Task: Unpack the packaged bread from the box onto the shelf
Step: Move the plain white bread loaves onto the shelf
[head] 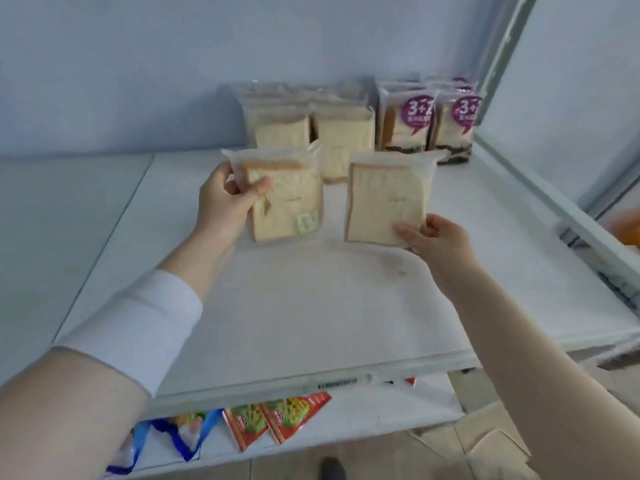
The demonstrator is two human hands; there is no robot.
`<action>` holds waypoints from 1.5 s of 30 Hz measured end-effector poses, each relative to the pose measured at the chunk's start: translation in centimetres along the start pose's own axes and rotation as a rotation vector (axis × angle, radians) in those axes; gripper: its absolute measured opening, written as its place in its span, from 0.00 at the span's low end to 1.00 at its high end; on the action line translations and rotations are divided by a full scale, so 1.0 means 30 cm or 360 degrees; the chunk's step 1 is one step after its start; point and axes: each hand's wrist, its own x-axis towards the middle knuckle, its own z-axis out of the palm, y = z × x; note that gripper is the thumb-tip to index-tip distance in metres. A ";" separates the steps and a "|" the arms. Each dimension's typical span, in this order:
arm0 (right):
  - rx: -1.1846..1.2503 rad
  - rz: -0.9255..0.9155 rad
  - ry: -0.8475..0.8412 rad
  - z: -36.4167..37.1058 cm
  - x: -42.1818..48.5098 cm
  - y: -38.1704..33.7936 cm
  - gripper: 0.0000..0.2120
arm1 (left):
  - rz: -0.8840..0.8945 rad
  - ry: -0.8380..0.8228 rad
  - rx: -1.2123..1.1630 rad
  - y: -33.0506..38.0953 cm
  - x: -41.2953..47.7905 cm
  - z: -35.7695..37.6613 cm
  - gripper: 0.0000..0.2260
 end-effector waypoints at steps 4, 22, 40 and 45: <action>-0.0044 -0.0039 -0.0056 0.121 0.267 -0.010 0.11 | -0.0023 0.0100 0.0027 -0.079 0.213 0.044 0.12; -0.0859 -0.0229 0.0291 0.222 0.408 -0.004 0.29 | -0.0037 0.0330 0.0439 -0.165 0.348 0.072 0.29; -0.2247 0.0129 0.0888 -0.784 -0.687 0.126 0.21 | 0.1590 -0.1352 0.1844 0.124 -0.809 0.922 0.13; -0.2203 0.0851 0.1022 -1.227 -1.078 0.428 0.21 | 0.1649 -0.1811 0.1844 -0.059 -1.341 1.266 0.13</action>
